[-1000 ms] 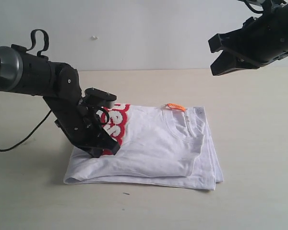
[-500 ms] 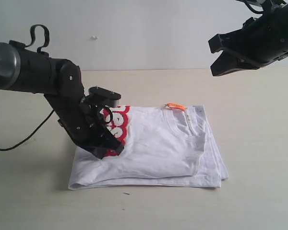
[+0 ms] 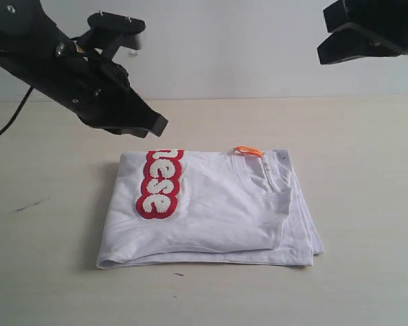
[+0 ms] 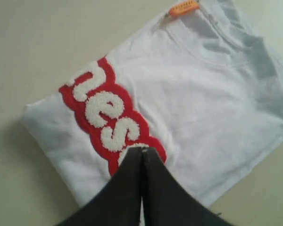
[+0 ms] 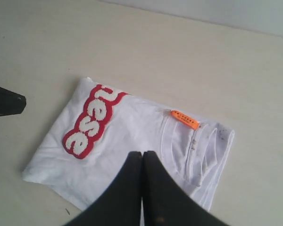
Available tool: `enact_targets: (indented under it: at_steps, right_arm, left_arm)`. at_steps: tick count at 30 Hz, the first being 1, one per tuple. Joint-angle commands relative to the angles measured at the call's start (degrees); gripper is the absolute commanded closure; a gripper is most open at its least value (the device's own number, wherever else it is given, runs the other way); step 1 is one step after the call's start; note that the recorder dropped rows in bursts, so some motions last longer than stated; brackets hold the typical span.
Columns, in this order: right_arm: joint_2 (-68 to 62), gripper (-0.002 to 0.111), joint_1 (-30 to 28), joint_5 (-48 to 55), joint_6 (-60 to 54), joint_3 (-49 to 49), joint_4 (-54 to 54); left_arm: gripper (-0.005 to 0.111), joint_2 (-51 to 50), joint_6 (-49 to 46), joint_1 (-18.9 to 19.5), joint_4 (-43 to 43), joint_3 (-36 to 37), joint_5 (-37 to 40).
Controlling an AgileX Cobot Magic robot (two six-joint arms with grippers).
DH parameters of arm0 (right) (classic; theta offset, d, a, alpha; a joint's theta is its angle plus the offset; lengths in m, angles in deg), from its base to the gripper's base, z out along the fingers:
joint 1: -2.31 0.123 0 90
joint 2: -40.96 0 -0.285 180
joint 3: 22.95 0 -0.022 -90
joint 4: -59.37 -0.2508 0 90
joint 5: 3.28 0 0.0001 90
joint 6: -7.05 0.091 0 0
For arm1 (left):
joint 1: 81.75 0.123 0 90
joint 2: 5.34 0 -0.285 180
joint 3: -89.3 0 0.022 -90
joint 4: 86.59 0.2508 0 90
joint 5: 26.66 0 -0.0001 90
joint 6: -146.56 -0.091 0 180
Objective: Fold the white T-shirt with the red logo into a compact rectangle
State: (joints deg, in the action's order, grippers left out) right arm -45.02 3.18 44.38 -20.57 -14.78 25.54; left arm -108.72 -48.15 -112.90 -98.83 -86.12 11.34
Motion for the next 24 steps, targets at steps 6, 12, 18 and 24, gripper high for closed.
enact_targets:
  at_steps: [6,12,18,24]
  right_arm:
    - [11.8,0.108,0.2,-7.1,-1.3,3.7,0.4]
    - [22.5,0.108,0.2,-17.0,-1.5,9.8,1.4]
    - [33.9,0.108,0.2,-24.8,-2.5,16.4,1.4]
    - [44.2,0.108,0.2,-31.0,-2.7,22.1,1.4]
  left_arm:
    - [0.107,11.9,1.5,2.1,0.0,5.1,-6.8]
    - [0.107,21.7,2.3,7.1,0.0,15.6,-16.3]
    - [0.107,34.4,3.6,8.8,-2.5,23.5,-27.6]
    - [0.107,44.3,3.6,8.8,-5.0,27.3,-31.0]
